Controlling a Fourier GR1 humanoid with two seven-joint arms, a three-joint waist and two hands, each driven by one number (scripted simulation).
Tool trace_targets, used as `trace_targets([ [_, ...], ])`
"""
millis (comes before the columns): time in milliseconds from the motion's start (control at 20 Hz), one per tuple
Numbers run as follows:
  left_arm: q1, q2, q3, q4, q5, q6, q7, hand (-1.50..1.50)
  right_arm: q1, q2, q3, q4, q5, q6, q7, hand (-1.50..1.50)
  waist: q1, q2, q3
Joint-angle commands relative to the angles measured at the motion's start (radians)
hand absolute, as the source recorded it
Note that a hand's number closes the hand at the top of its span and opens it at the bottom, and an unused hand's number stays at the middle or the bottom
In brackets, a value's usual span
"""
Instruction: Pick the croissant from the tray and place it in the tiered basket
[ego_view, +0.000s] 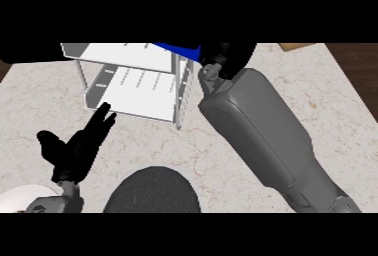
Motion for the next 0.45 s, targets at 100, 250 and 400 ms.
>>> trace_targets([
  [100, 0.002, -0.008, 0.014, -0.002, -0.003, 0.032, 0.033, 0.00, 0.175, -0.015, 0.078, -0.316, 0.009, 0.189, 0.131, -1.50, -0.057, -0.009, -0.004],
  [250, 0.028, -0.006, 0.019, -0.001, -0.002, 0.022, -0.001, 0.00, 0.258, -0.062, 0.079, -0.485, -0.002, 0.248, 0.143, -1.50, -0.062, -0.004, -0.005],
  [400, 0.031, -0.011, 0.026, -0.002, -0.006, 0.036, -0.001, 0.00, 0.349, -0.094, 0.103, -0.639, 0.016, 0.300, 0.156, -1.50, -0.079, -0.006, -0.005],
])
